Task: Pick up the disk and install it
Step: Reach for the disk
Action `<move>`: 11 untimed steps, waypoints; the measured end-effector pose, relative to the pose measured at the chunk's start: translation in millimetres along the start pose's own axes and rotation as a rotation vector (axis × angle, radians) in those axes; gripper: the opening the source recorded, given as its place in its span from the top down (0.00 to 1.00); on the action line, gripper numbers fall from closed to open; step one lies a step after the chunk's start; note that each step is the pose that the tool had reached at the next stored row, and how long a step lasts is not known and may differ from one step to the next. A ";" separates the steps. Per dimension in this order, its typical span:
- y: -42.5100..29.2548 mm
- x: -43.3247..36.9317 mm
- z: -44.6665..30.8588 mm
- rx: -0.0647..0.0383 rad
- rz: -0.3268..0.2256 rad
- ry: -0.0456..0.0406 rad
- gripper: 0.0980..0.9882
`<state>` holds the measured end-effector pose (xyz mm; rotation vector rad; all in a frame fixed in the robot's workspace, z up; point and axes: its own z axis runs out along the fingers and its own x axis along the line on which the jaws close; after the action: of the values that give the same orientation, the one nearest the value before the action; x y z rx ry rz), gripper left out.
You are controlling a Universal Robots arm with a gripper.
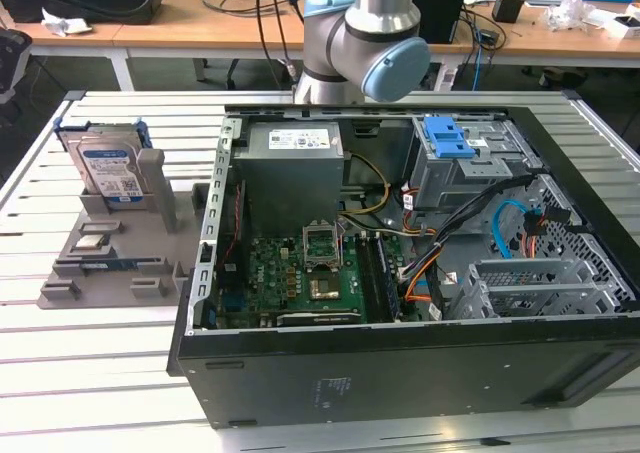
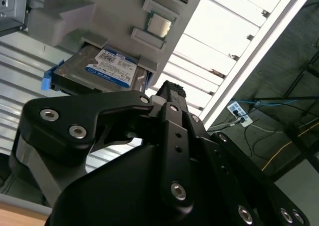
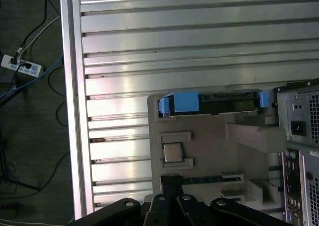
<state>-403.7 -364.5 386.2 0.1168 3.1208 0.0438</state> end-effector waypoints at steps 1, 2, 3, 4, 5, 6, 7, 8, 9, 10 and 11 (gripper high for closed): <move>0.1 0.0 0.0 0.000 0.000 0.0000 0.99; 0.1 0.0 0.0 0.000 0.000 0.0000 0.99; 0.1 0.0 0.0 0.000 0.000 0.0001 0.99; 0.1 -0.1 -0.1 0.000 0.000 0.0002 0.99; 0.2 -0.1 0.0 0.000 0.000 0.0000 0.99; 0.2 0.0 0.0 0.000 0.000 0.0001 0.99; 0.2 0.0 0.0 0.000 0.000 0.0001 0.99; 0.2 -0.1 0.0 0.000 0.000 0.0001 0.99; 0.3 -0.1 0.0 0.000 0.000 0.0001 0.99; 0.3 -0.1 0.0 0.000 0.000 0.0001 0.99; 0.3 -0.1 0.0 0.000 0.000 0.0001 0.99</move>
<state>-403.6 -364.2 386.2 0.1167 3.1209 0.0438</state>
